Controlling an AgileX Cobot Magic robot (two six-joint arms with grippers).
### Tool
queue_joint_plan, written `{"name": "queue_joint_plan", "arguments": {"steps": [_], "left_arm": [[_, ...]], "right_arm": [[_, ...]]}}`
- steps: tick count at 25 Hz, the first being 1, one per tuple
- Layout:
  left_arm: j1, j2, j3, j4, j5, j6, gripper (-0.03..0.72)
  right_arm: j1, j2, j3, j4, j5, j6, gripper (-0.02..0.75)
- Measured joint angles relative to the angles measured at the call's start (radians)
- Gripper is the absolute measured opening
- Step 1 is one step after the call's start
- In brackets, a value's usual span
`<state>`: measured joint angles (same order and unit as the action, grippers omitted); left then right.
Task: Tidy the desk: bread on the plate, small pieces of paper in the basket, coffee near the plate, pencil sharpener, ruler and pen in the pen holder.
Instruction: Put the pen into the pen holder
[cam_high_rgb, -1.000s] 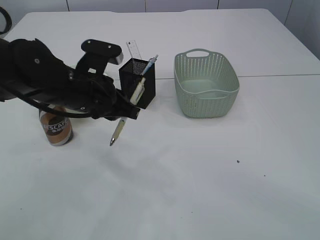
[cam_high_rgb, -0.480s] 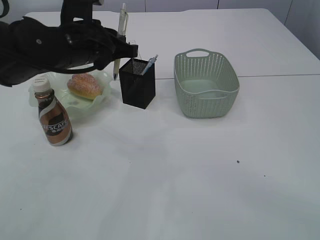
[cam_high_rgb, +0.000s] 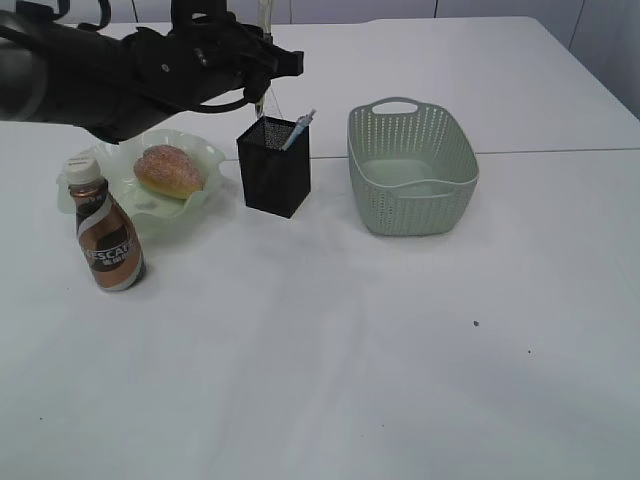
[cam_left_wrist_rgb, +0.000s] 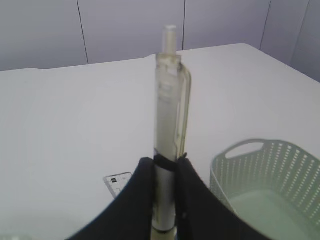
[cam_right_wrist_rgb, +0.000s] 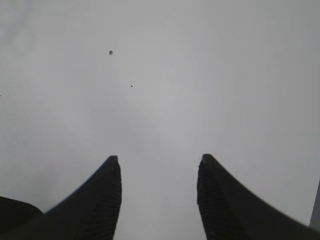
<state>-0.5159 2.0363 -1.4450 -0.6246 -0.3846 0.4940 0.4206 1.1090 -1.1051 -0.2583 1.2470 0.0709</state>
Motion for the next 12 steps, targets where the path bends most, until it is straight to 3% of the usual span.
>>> {"name": "queue_joint_plan", "arguments": {"steps": [12], "left_arm": [[0.028,0.220,-0.202,0.001,0.002,-0.018,0.062]], "right_arm": [[0.000,0.000,0.000,0.000,0.000,0.001,0.365]]}}
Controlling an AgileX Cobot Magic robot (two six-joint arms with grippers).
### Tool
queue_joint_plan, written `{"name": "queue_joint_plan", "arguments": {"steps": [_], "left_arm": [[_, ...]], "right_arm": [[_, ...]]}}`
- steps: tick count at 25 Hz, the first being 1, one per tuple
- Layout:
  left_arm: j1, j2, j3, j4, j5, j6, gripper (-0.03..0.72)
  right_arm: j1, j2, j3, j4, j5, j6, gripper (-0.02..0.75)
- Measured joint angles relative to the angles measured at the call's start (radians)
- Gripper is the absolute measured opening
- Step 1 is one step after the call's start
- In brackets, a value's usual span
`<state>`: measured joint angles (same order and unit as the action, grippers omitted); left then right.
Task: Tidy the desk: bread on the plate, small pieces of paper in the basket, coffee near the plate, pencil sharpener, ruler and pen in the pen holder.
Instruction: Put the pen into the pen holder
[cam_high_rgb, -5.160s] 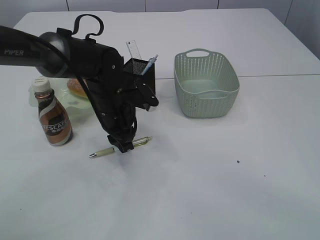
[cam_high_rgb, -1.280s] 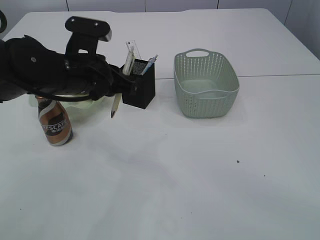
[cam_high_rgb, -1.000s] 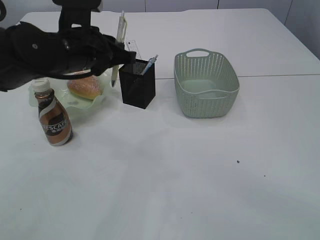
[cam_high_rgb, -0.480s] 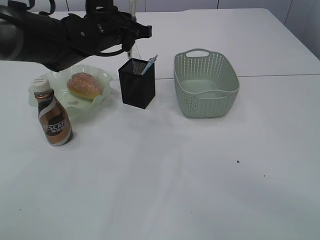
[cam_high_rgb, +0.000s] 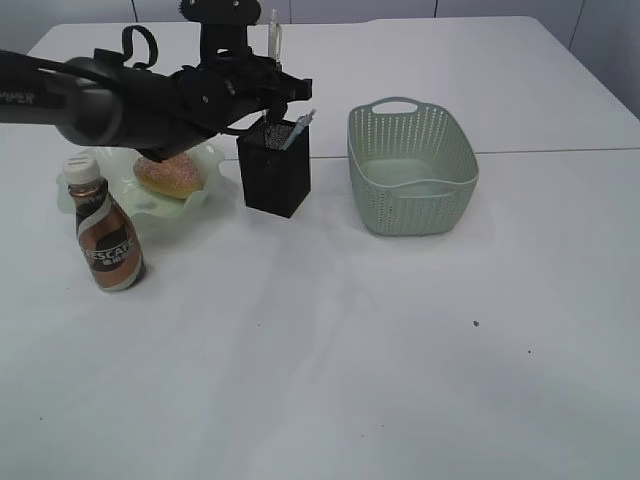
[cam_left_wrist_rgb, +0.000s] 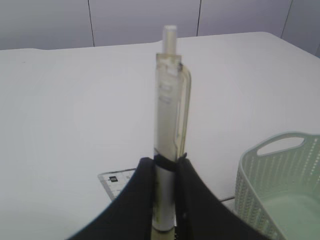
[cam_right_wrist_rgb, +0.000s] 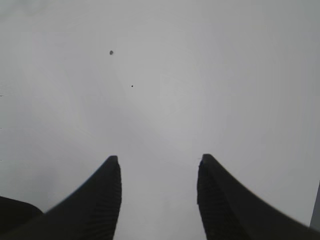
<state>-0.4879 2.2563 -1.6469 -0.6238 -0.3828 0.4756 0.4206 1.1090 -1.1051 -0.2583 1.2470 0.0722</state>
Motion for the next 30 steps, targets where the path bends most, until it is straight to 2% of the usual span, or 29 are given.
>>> {"name": "queue_joint_plan", "arguments": {"steps": [9,23,27,30], "left_arm": [[0.000,0.069,-0.053,0.000,-0.001,-0.005,0.062],[0.002,0.082,-0.057,0.007,0.013,-0.007,0.073],[0.002,0.082,-0.057,0.007,0.041,-0.007,0.120],[0.002,0.082,-0.057,0.009,0.053,-0.007,0.226]], "right_arm": [[0.000,0.000,0.000,0.002,0.000,0.000,0.365],[0.000,0.000,0.000,0.002,-0.002,0.000,0.365],[0.000,0.000,0.000,-0.003,-0.002,0.000,0.365],[0.000,0.000,0.000,-0.006,-0.002,0.000,0.365]]}}
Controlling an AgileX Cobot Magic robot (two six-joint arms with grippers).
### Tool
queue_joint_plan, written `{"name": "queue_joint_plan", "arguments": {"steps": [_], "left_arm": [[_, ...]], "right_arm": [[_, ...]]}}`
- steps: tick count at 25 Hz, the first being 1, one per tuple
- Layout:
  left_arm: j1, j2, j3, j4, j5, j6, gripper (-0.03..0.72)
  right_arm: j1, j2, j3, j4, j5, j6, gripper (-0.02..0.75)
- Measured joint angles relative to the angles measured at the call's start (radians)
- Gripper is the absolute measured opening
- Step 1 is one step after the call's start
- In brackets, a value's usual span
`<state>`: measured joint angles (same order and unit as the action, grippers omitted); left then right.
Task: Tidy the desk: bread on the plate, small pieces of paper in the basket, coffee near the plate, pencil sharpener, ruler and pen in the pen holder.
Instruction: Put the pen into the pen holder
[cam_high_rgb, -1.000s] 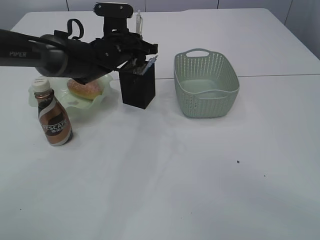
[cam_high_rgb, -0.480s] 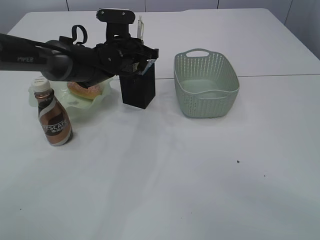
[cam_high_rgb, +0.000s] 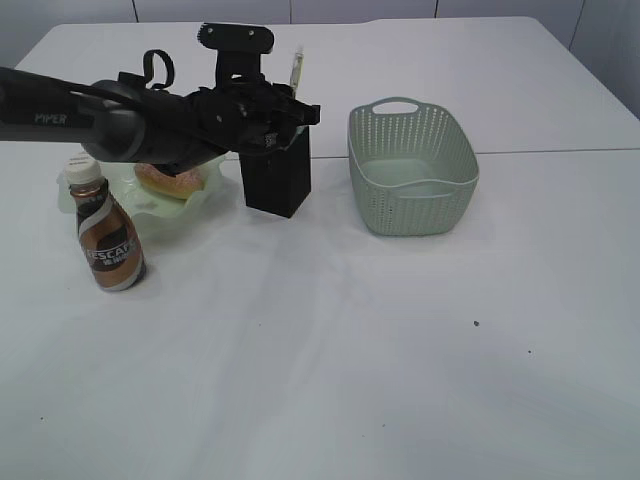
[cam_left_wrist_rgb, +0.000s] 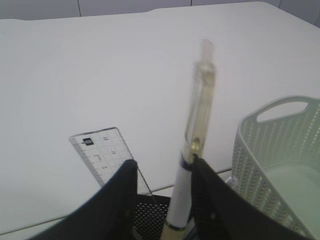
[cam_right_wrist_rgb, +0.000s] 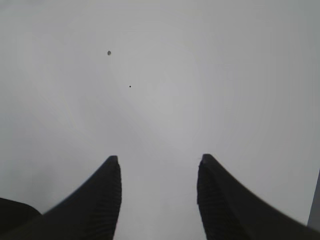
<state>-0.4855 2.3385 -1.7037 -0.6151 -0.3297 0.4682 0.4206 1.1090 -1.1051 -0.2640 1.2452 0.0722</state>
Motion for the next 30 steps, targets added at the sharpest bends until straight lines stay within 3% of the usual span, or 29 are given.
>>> {"name": "queue_joint_plan", "arguments": {"steps": [3,6,19,30], "left_arm": [[0.000,0.000,0.000,0.000,0.015,0.000,0.336],[0.000,0.000,0.000,0.000,0.019,0.000,0.372],[0.029,-0.099,0.000,0.037,0.180,0.015,0.379],[0.034,-0.255,0.000,0.221,0.632,0.025,0.378]], "right_arm": [[0.000,0.000,0.000,0.000,0.000,0.000,0.365],[0.000,0.000,0.000,0.000,0.000,0.000,0.365],[0.000,0.000,0.000,0.000,0.000,0.000,0.365],[0.000,0.000,0.000,0.000,0.000,0.008,0.365]]}}
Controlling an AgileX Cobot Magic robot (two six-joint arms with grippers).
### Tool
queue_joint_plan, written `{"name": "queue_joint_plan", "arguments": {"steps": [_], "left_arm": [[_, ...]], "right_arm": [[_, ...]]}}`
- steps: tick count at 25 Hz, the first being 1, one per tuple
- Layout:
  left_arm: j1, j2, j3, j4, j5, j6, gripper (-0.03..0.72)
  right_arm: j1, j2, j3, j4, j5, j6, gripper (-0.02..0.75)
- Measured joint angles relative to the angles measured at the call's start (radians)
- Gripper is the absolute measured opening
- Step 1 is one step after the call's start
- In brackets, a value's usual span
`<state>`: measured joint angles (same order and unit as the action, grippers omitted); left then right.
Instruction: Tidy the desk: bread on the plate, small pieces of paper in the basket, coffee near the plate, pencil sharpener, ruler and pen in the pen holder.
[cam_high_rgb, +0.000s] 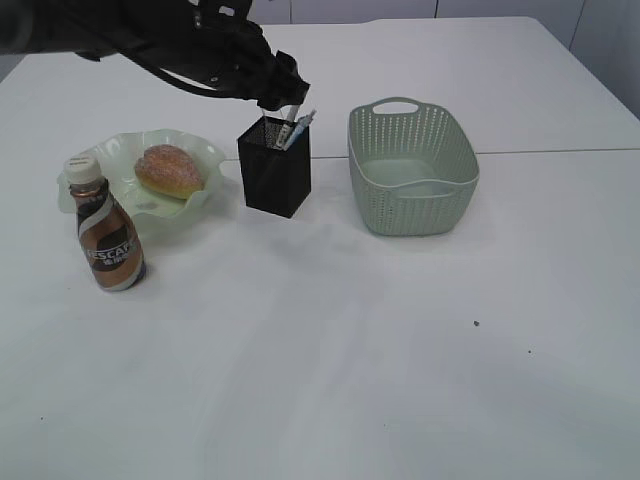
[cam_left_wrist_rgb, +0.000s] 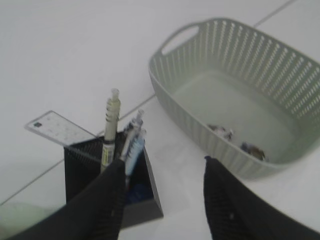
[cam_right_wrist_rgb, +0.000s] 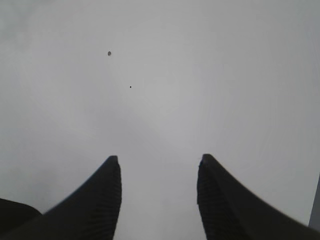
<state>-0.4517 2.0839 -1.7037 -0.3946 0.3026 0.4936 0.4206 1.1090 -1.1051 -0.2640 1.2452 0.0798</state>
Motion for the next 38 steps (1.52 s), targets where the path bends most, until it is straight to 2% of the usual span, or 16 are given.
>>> {"name": "queue_joint_plan", "arguments": {"steps": [5,10,14,19,28,31,35,38], "left_arm": [[0.000,-0.072,0.000,0.140,0.301,-0.026,0.379],[0.000,-0.138,-0.002,0.351,0.594,-0.241,0.378],[0.002,-0.201,-0.009,0.444,0.779,-0.371,0.378],[0.002,-0.252,-0.010,0.441,0.917,-0.412,0.378],[0.002,-0.383,-0.010,0.418,0.936,-0.441,0.378],[0.002,-0.452,-0.004,0.377,0.938,-0.444,0.378],[0.002,-0.598,0.096,0.289,0.938,-0.446,0.378],[-0.012,-0.749,0.253,0.253,0.931,-0.444,0.377]], "right_arm": [[0.000,0.000,0.000,0.002,0.000,0.009,0.365],[0.000,0.000,0.000,0.014,0.000,0.048,0.365],[0.000,0.000,0.000,0.016,0.000,0.077,0.365],[0.000,0.000,0.000,0.035,0.000,0.080,0.365],[0.000,-0.072,0.000,0.059,0.000,0.082,0.365],[0.000,-0.152,0.000,0.059,0.000,0.082,0.365],[0.000,-0.287,0.002,0.059,0.006,0.084,0.365],[0.000,-0.393,0.025,0.061,0.010,0.084,0.365]]}}
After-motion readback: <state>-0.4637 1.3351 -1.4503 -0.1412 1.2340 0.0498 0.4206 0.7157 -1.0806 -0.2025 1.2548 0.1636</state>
